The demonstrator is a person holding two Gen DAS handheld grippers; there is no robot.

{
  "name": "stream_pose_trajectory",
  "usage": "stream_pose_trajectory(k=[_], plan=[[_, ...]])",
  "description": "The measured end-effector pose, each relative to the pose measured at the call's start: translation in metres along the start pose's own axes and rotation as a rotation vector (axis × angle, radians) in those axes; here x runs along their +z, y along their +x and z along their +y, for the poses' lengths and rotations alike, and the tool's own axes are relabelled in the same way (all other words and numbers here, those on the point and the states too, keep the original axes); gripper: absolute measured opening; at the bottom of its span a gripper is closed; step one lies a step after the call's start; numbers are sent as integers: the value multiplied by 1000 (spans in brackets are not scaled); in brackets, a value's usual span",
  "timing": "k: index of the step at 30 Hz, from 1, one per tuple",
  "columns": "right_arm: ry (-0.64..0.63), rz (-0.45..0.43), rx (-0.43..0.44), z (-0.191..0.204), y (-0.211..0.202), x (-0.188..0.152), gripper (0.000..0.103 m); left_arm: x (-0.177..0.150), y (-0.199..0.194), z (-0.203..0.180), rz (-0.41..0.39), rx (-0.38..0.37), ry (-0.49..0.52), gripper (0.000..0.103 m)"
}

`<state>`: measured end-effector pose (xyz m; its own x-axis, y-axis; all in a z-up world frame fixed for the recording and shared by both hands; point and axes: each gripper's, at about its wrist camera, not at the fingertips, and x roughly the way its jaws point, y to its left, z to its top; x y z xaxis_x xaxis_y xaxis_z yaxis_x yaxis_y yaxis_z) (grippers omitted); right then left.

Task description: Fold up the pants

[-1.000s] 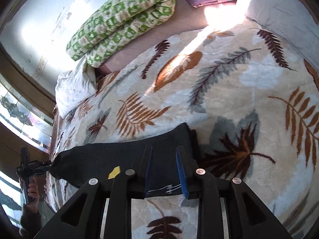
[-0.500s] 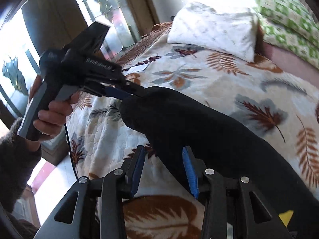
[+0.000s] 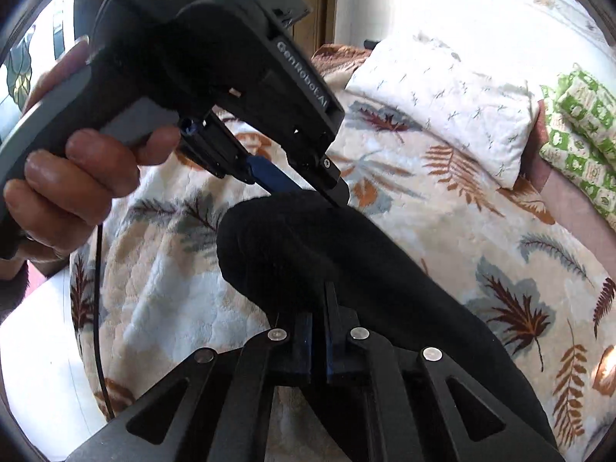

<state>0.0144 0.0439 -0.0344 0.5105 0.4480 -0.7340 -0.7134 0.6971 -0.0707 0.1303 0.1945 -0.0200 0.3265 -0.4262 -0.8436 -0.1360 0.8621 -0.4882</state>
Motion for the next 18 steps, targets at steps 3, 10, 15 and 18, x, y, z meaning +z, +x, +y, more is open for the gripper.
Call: stream_pose_trajectory(k=[3, 10, 15, 18], plan=[[-22, -32, -10, 7, -2, -2, 4, -5, 12, 9, 51, 10, 14, 30], [-64, 38, 23, 20, 21, -17, 4, -14, 0, 14, 128, -140, 37, 50], [-13, 31, 43, 12, 16, -12, 5, -20, 14, -3, 202, -151, 75, 55], [-9, 38, 46, 12, 17, -12, 8, -25, 14, -11, 198, -121, 88, 21]])
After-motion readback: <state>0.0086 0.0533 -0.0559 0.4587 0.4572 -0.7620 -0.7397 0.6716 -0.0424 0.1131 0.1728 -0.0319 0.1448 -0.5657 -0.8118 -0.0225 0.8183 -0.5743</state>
